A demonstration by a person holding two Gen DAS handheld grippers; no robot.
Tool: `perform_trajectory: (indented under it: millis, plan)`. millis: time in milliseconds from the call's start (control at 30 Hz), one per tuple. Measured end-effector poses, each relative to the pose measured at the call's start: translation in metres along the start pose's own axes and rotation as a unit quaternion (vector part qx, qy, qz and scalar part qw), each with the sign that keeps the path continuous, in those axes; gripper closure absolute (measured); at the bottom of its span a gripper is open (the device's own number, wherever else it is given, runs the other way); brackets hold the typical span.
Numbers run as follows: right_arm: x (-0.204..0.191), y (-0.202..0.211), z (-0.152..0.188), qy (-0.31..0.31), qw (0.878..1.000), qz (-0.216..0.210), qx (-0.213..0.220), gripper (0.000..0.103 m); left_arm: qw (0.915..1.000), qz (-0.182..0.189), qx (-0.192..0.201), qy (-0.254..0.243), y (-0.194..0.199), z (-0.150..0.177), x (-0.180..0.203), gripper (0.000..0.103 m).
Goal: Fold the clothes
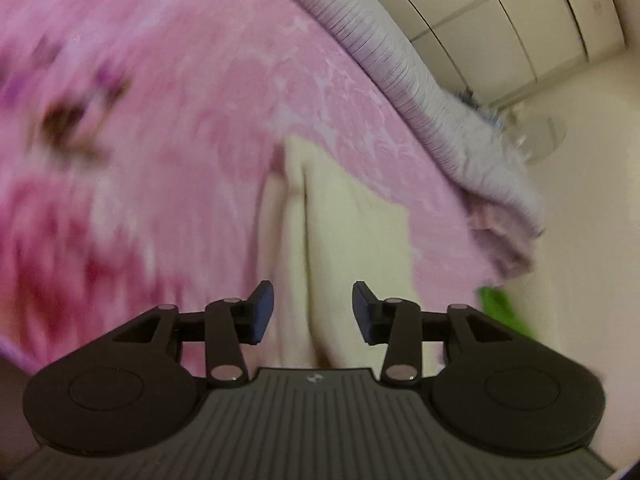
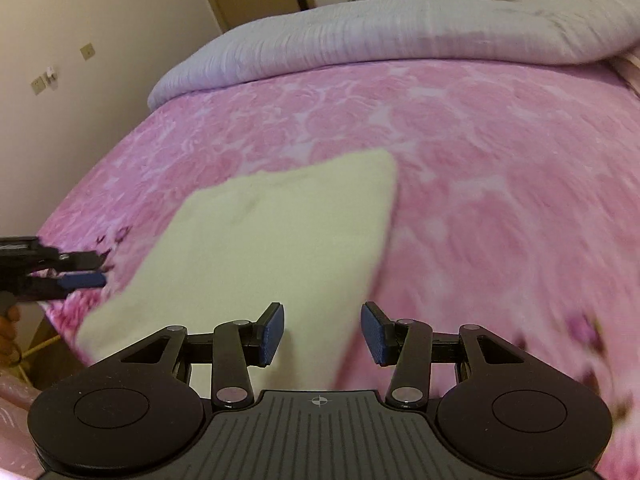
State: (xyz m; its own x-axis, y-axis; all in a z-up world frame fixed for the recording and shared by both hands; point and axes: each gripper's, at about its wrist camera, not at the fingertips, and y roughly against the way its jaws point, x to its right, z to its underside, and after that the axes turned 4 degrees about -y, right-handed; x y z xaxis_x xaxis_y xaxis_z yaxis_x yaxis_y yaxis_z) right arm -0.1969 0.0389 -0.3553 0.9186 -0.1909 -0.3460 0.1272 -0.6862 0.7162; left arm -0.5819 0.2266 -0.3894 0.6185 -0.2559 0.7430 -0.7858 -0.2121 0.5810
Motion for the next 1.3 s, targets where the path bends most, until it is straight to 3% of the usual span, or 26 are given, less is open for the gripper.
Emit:
perform_trajectory:
  millis: [100, 300, 367, 400, 500, 600, 733, 833, 933, 1033, 1167, 1233, 1300]
  plan:
    - [0.004, 0.009, 0.017, -0.037, 0.999, -0.012, 0.0, 0.056, 0.9984, 0.032, -0.012, 0.046, 0.001, 0.028, -0.006, 0.06]
    - [0.001, 0.009, 0.018, -0.072, 0.997, -0.011, 0.0, 0.056, 0.9969, 0.024, -0.01, 0.074, -0.022, 0.042, -0.011, 0.061]
    - [0.001, 0.011, 0.017, -0.076, 0.997, -0.011, 0.002, 0.056, 0.997, 0.024, -0.005, 0.073, -0.024, 0.042, -0.011, 0.07]
    - [0.0, 0.011, 0.017, -0.076, 0.997, -0.012, 0.001, 0.056, 0.997, 0.024, -0.002, 0.073, -0.026, 0.042, -0.011, 0.082]
    - [-0.004, 0.01, 0.022, -0.066, 0.998, -0.011, -0.003, 0.057, 0.9996, 0.002, 0.029, 0.0, -0.016, 0.043, 0.008, 0.087]
    - [-0.014, 0.008, 0.025, -0.049, 0.999, -0.012, -0.01, 0.061, 0.9955, -0.024, 0.056, -0.073, -0.008, 0.045, 0.026, 0.087]
    - [-0.03, -0.015, 0.034, -0.002, 0.998, 0.022, -0.051, 0.062, 0.9918, -0.075, 0.035, -0.098, -0.03, 0.06, 0.011, 0.086]
    - [-0.03, -0.027, 0.042, 0.006, 0.997, 0.034, -0.067, 0.062, 0.9926, -0.077, 0.032, -0.088, -0.033, 0.068, 0.003, 0.086]
    - [-0.032, -0.016, 0.039, 0.014, 0.997, 0.036, -0.06, 0.062, 0.9887, -0.088, 0.014, -0.12, -0.015, 0.06, 0.022, 0.084]
    - [-0.039, -0.001, 0.034, 0.032, 0.998, 0.041, -0.04, 0.062, 0.9759, -0.103, 0.014, -0.192, 0.006, 0.055, 0.054, 0.084]
    - [-0.043, 0.009, 0.017, 0.047, 0.998, 0.037, -0.018, 0.062, 0.9574, -0.123, 0.053, -0.256, 0.024, 0.051, 0.09, 0.084]
    - [-0.044, 0.004, 0.01, 0.05, 0.998, 0.035, -0.018, 0.064, 0.9538, -0.112, 0.052, -0.274, 0.015, 0.051, 0.099, 0.084]
    - [-0.045, -0.01, 0.008, 0.052, 0.998, 0.031, -0.032, 0.072, 0.9475, -0.122, 0.03, -0.294, -0.006, 0.051, 0.101, 0.084]
